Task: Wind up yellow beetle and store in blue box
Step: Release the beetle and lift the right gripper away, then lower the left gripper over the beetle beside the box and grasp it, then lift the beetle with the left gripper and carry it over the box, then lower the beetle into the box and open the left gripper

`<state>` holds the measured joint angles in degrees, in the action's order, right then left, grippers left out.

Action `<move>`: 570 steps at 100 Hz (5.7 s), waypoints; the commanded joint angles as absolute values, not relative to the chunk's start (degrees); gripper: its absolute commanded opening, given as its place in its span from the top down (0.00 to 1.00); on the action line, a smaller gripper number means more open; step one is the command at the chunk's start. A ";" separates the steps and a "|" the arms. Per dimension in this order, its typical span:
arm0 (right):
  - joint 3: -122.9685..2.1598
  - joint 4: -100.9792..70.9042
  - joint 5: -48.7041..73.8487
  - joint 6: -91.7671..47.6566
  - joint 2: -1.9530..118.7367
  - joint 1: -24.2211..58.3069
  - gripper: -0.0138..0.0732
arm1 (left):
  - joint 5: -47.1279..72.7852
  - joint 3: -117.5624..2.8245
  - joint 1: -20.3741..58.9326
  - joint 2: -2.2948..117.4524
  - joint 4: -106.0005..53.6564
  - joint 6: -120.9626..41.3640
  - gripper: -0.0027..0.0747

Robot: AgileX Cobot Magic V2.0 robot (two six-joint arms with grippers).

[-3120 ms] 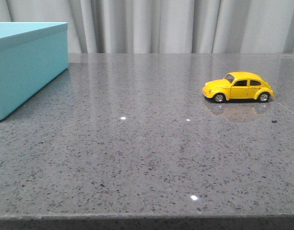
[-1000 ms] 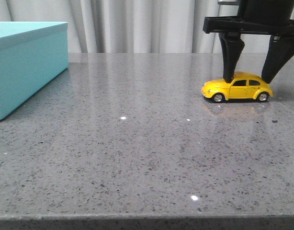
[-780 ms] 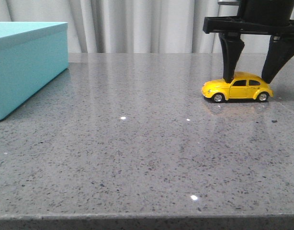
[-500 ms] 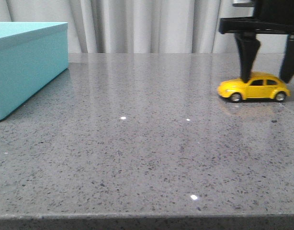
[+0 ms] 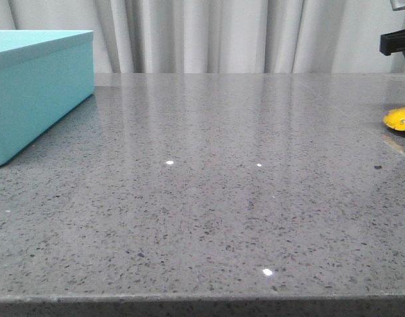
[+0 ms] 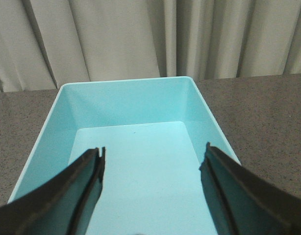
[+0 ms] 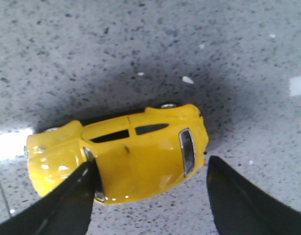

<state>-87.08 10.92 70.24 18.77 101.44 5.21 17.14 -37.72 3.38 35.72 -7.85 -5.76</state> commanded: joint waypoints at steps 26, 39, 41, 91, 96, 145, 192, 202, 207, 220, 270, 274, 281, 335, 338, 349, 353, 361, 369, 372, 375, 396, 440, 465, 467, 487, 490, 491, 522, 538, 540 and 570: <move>-88.28 2.49 68.89 13.81 87.19 5.28 0.28 | 10.49 -39.96 3.85 36.10 -8.54 -5.75 0.42; -87.81 -0.95 69.03 11.56 85.79 5.28 0.28 | 9.97 -39.96 3.85 36.10 -8.54 -5.75 0.42; -87.59 -1.17 68.99 11.50 85.69 5.28 0.28 | 9.97 -39.96 3.85 36.10 -8.54 -5.75 0.42; -75.71 -2.07 58.34 10.58 79.01 5.28 0.28 | 10.40 -40.20 4.48 37.91 -8.54 -5.75 0.42; -75.00 -2.07 57.15 10.47 77.67 5.28 0.28 | 11.44 -40.78 5.13 39.02 -8.54 -5.75 0.42; -74.21 -3.95 56.17 10.47 66.62 5.28 0.28 | 30.14 -59.43 18.50 58.84 -8.54 -18.04 0.42; -74.27 -4.95 56.17 10.30 60.39 5.28 0.28 | 52.47 -82.05 25.52 80.02 -8.44 -50.05 0.40; -74.27 -4.95 56.17 10.25 59.80 5.28 0.28 | 52.47 -83.47 26.43 83.17 -8.44 -53.55 0.40; -74.27 -4.95 56.17 10.25 59.74 5.28 0.28 | 52.47 -83.48 26.77 84.51 -8.27 -54.22 0.40; -74.27 -4.95 56.28 10.24 59.55 5.28 0.28 | 52.58 -83.48 26.77 88.07 -8.02 -54.74 0.40; -74.27 -4.95 57.05 9.85 59.55 5.28 0.28 | 52.10 -83.48 26.77 96.32 -4.99 -54.74 0.40; -74.27 -4.95 57.05 9.85 59.55 5.28 0.28 | 52.02 -83.48 26.77 96.94 -4.74 -54.74 0.41; -74.27 -4.95 57.10 9.86 59.55 5.28 0.28 | 51.75 -83.48 26.77 97.74 -4.71 -54.74 0.41; -74.27 -4.95 57.27 9.81 59.55 5.28 0.28 | 51.58 -83.48 26.65 98.30 -4.50 -54.74 0.54; -74.27 -4.95 57.34 9.81 59.55 5.28 0.28 | 51.70 -83.48 26.65 98.30 -4.50 -54.74 0.56; -74.27 -4.95 57.65 9.81 59.55 5.28 0.28 | 51.90 -83.48 26.65 98.30 -4.50 -54.74 0.64; -74.27 -4.95 57.65 9.81 59.55 5.28 0.28 | 51.90 -83.48 26.65 98.30 -4.50 -54.74 0.66; -74.27 -4.95 57.65 9.81 59.55 5.28 0.28 | 51.90 -83.48 26.65 98.30 -4.50 -54.74 0.70; -74.27 -4.95 57.65 9.81 59.55 5.28 0.28 | 51.97 -83.58 26.75 97.95 -4.50 -54.74 0.73; -74.27 -4.95 57.65 9.81 59.55 5.28 0.28 | 52.15 -83.90 26.75 97.77 -4.50 -54.74 0.73; -74.27 -4.95 57.65 9.81 59.55 5.28 0.28 | 52.63 -84.49 26.75 97.67 -4.50 -54.74 0.74; -74.27 -4.95 57.65 9.81 59.55 5.28 0.28 | 56.13 -92.97 26.75 96.58 -4.50 -47.97 0.75; -74.27 -4.95 57.65 9.81 59.55 5.28 0.28 | 60.18 -111.72 22.66 93.19 4.81 -14.85 0.75; -74.27 -4.95 57.65 9.81 59.55 5.28 0.28 | 66.75 -112.00 10.68 93.16 4.81 -3.56 0.75; -74.27 -4.95 57.65 9.81 59.55 5.28 0.28 | 66.87 -111.85 10.06 93.16 4.58 -3.17 0.75; -74.27 -5.01 57.65 9.81 59.55 5.28 0.28 | 67.89 -109.69 3.45 94.32 4.00 -0.52 0.75; -74.27 -5.00 57.60 9.81 59.55 5.28 0.28 | 68.03 -109.22 3.03 94.67 4.03 -0.52 0.75; -74.27 -5.00 57.60 9.81 59.55 5.28 0.28 | 68.03 -109.11 2.85 94.82 4.03 -0.52 0.75; -74.27 -5.00 57.60 9.81 59.55 5.28 0.28 | 67.28 -105.69 2.57 101.26 4.32 1.28 0.75; -74.27 -5.00 57.65 9.81 59.55 5.28 0.28 | 67.38 -105.69 2.57 104.36 4.41 3.30 0.75; -74.27 -5.00 57.65 9.81 59.55 5.28 0.28 | 67.38 -105.69 2.57 104.72 4.41 3.32 0.75; -74.27 -5.00 57.65 9.81 59.55 5.28 0.28 | 67.83 -105.59 2.57 106.45 3.99 3.79 0.71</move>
